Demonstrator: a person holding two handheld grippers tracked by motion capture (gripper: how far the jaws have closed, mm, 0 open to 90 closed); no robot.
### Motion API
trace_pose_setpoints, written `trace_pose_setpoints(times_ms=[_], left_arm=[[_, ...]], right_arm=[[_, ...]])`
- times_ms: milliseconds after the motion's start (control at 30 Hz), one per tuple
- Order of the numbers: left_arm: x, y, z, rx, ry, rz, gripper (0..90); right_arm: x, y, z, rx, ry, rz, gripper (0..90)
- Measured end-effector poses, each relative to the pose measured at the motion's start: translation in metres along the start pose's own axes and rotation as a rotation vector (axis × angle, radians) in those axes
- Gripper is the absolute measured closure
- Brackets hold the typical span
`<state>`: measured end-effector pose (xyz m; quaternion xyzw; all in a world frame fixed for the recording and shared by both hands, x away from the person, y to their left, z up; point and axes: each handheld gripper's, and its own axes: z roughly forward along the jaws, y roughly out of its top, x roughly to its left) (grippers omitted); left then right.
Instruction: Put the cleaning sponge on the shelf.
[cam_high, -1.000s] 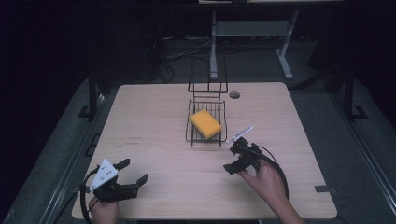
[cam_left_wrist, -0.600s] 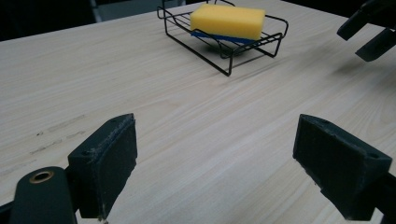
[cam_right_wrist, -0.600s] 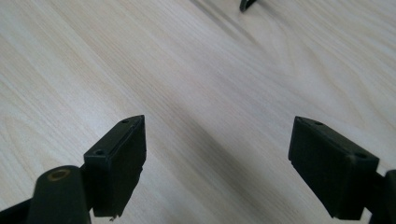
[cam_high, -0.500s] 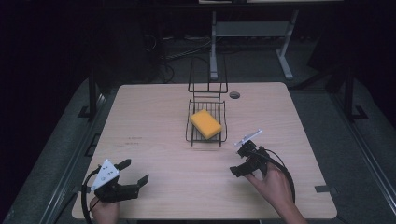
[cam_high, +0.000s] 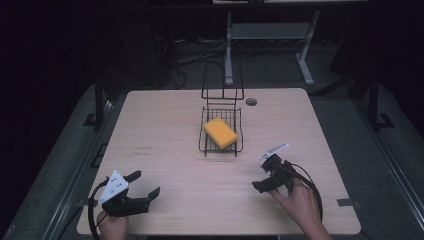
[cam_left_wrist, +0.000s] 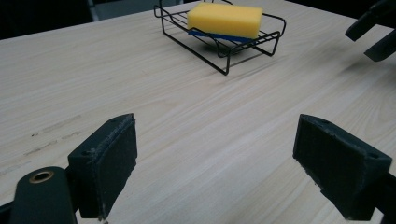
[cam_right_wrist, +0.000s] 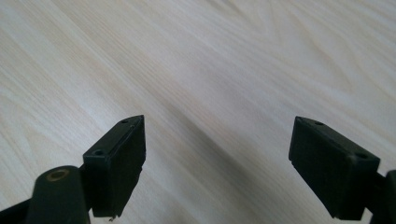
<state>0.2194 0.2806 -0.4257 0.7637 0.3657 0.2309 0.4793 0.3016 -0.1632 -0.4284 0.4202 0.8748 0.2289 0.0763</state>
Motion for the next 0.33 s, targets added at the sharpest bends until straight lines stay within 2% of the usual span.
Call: trace_pose_setpoints(times_ms=[333], left_arm=[[0.0, 0.0, 0.001, 0.002, 0.002, 0.001, 12.9]], right_arm=[[-0.008, -0.016, -0.008, -0.021, -0.007, 0.026, 18.5]])
